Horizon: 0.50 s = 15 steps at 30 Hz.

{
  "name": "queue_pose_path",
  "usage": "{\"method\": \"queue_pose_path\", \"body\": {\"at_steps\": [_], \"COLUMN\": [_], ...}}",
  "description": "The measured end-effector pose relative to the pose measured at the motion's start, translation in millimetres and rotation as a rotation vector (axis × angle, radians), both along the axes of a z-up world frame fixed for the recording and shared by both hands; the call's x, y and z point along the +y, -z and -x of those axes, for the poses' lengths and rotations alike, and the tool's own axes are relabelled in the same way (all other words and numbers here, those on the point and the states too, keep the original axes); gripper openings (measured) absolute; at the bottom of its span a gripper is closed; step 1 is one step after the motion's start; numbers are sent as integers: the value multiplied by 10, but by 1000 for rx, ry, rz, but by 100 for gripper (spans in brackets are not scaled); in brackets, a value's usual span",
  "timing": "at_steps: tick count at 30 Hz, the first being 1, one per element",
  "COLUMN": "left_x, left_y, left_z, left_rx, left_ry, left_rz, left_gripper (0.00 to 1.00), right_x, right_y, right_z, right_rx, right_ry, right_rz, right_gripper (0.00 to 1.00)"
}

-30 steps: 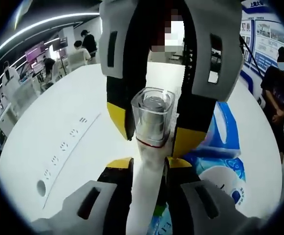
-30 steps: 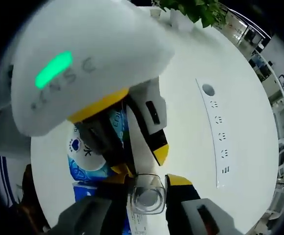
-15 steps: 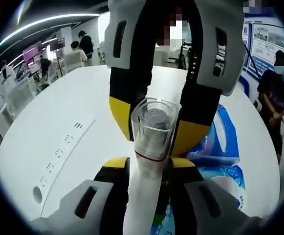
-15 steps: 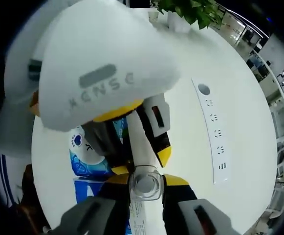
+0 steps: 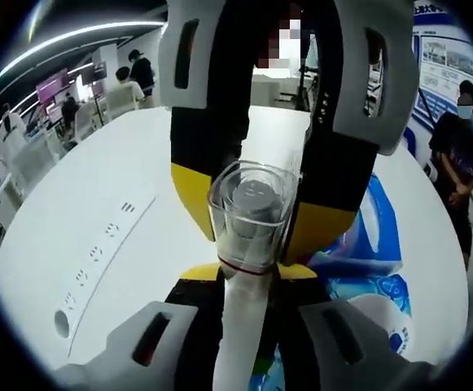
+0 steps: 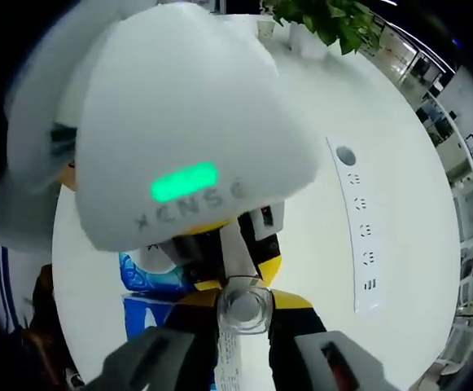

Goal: Operate the shoe box by opening the lid, removing the specified soft item, and placing it in the target area until the item is outside and the box remains undamaged.

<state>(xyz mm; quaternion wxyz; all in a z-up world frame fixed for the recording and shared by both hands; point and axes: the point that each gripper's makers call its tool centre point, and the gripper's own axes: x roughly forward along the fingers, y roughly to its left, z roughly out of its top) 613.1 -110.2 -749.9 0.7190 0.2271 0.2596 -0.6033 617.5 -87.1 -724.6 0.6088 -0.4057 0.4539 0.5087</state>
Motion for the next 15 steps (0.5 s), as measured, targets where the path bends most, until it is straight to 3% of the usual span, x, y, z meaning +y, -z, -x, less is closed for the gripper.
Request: {"method": "queue_pose_path", "body": {"at_steps": [15], "left_x": [61], "left_y": [-3], "left_z": [18], "left_rx": [-1], "left_ry": [-40], "left_rz": [-14], "left_gripper": [22], "right_x": [109], "right_y": [-25], "right_z": [222], "right_rx": [-9], "right_ry": [-29], "right_rz": [14], "right_gripper": [21]}}
